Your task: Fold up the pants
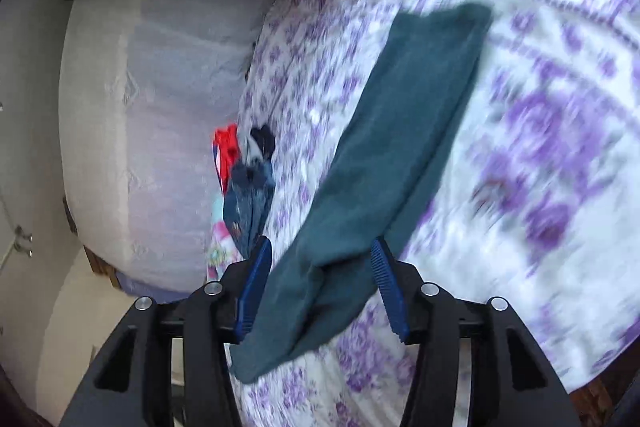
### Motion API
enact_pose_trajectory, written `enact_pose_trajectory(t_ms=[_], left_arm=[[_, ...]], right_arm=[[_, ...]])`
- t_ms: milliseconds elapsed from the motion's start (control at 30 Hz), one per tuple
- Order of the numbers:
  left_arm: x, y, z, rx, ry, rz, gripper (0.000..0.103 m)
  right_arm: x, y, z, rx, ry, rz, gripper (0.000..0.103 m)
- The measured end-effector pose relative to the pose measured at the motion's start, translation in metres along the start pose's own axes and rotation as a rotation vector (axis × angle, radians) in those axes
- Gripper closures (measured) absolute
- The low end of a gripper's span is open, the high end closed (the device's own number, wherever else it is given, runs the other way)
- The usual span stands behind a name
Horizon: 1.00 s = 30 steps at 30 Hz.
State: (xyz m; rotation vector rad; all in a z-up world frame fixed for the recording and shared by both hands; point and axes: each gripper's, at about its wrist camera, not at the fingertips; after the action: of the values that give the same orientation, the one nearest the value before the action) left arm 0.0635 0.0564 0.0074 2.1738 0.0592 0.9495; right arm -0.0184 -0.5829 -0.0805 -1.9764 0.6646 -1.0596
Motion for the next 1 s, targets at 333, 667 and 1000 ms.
enact_pose_trajectory(t_ms=[333, 667, 1000], left_arm=[[-0.087, 0.151, 0.131, -0.121, -0.383, 0.318, 0.006], [-0.085, 0.107, 0.157, -0.117, -0.469, 0.112, 0.006], [-0.071, 0.085, 0.119, -0.069, -0.345, 0.072, 0.006]], right_arm=[[0.046, 0.032, -0.014, -0.135, 0.041, 0.001, 0.052], [0.064, 0.062, -0.008, -0.213, 0.039, -0.005, 0.101], [0.077, 0.059, -0.021, -0.284, 0.074, -0.128, 0.101]])
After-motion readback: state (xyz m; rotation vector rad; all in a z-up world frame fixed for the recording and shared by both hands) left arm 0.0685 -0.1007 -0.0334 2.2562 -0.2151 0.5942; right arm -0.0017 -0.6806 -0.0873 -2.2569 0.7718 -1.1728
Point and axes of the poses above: each gripper's, at about its wrist camera, not at the fingertips, and z roughly the way its jaws point, y to its right, x to its top, and after that the axes turned 13 degrees about -z, right-handed
